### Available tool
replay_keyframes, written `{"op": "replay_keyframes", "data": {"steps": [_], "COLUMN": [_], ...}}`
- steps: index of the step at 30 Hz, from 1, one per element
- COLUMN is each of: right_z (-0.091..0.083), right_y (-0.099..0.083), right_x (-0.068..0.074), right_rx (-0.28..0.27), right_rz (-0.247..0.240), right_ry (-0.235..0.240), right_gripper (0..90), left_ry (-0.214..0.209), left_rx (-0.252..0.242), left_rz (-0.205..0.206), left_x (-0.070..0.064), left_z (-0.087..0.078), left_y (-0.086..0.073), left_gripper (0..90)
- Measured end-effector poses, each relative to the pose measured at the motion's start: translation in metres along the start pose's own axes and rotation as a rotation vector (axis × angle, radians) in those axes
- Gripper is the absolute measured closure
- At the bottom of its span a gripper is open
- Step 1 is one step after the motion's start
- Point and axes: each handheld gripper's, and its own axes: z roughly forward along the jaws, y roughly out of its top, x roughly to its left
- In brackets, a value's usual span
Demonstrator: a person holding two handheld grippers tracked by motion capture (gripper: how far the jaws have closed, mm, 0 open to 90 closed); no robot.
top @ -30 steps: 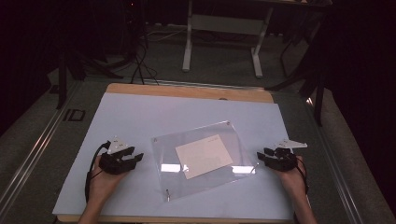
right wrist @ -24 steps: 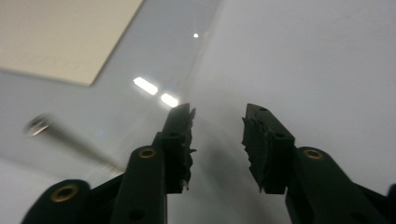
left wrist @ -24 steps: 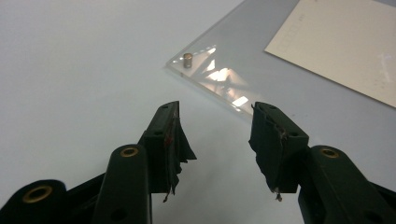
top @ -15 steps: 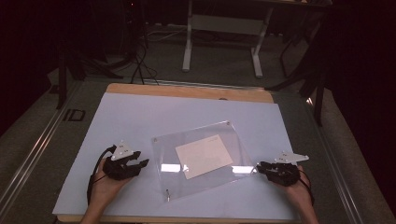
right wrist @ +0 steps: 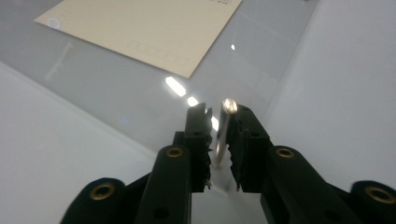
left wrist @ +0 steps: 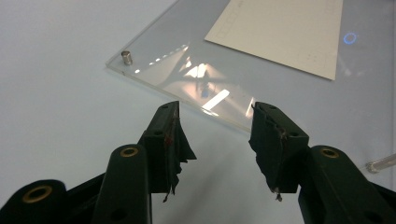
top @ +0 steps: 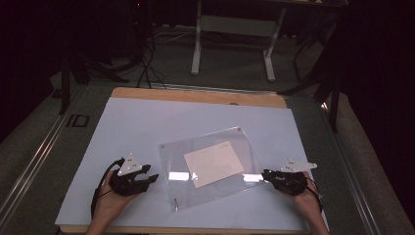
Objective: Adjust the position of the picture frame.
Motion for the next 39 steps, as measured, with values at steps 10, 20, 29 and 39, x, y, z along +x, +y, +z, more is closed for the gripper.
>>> {"op": "replay_keyframes", "data": {"steps": [10,20,29,39], "right_z": [0.004,0.004,0.004,0.004], "right_y": [0.0,-0.001,-0.001,-0.001], "right_x": [0.0,0.0,0.0,0.0], "right_rx": [-0.014,-0.019,-0.021,-0.023], "right_rz": [0.003,0.011,0.014,0.015], "right_ry": [-0.021,-0.017,-0.019,-0.023], "right_gripper": [84.7,84.5,84.5,84.5], "left_ry": [-0.095,-0.255,-0.372,-0.416], "left_rx": [-0.019,-0.02,0.033,0.026], "left_rz": [0.081,0.189,0.273,0.326], "left_x": [-0.014,-0.026,-0.04,-0.058], "left_z": [0.002,0.006,0.008,0.018], "left_y": [0.001,-0.004,-0.01,-0.001], "left_gripper": [52.5,56.2,56.7,61.1]}}
